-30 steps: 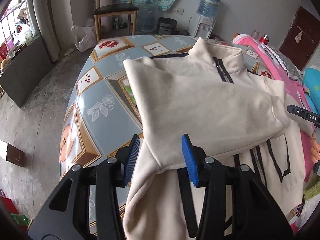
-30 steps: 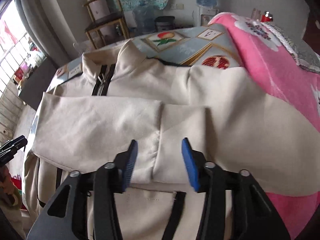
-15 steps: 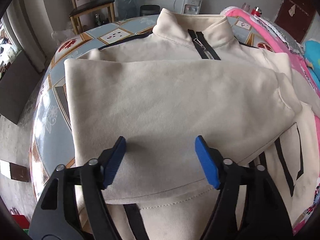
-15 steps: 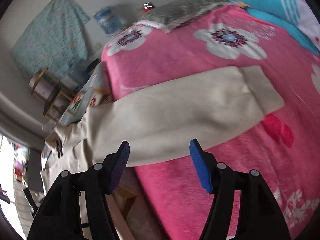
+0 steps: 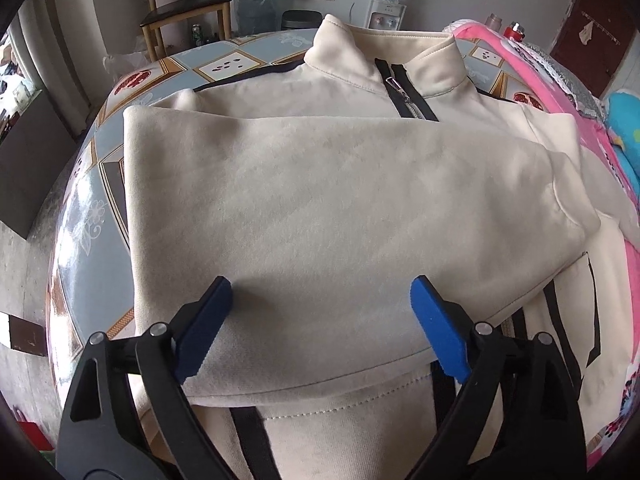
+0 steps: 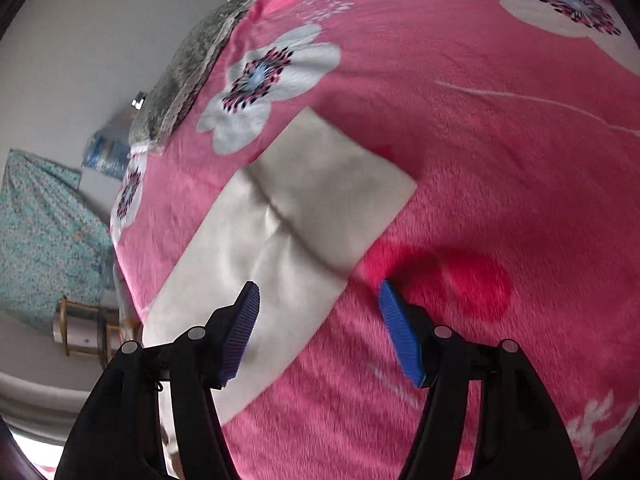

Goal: Fold large clothes

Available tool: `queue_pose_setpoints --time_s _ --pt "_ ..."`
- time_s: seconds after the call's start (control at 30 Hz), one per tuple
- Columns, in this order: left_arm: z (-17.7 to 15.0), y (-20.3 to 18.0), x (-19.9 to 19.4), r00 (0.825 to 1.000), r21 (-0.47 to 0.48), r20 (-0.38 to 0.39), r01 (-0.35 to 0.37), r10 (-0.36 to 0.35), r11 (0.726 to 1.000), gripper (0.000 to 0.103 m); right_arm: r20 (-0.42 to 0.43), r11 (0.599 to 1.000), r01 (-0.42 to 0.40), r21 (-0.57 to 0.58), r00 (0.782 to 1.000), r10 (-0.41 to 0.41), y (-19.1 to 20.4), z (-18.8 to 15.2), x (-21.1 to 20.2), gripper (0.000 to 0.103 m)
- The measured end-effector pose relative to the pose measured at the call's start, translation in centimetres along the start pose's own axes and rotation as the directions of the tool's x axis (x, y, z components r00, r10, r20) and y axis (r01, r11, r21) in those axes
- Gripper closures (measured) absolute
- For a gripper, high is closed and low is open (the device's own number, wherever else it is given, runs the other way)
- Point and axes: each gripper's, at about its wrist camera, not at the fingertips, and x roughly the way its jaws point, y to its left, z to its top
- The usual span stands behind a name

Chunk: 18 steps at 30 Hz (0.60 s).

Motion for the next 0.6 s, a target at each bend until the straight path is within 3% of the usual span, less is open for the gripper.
queue_pose_setpoints --time_s 0.17,0.27,0.43,0.6 --pt "0.1 -0.1 0.1 1.000 0.001 -0.006 0.007 -0.007 1.000 0.011 0.017 1.000 -0.010 0.003 1.000 0.010 0.1 1.0 0.9 0.086" --pt "0.1 -0.3 0.2 1.000 0.014 -0.018 0.015 -0.015 1.000 0.008 0.050 0.999 -0.016 -0.031 0.999 0.017 1.3 1.1 -0.4 0.090" --pt "0.1 -0.3 0.2 1.000 0.028 -0.024 0.016 -0.016 0.999 0.008 0.127 0.983 -0.090 -0.161 0.986 0.111 6.8 0.6 -5.9 0.091" --pt "-0.1 -0.6 0.2 1.000 0.060 -0.020 0.010 -0.009 0.998 0.008 0.177 0.917 -0.159 -0.366 0.955 0.236 15.3 -1.8 -12.6 0.091"
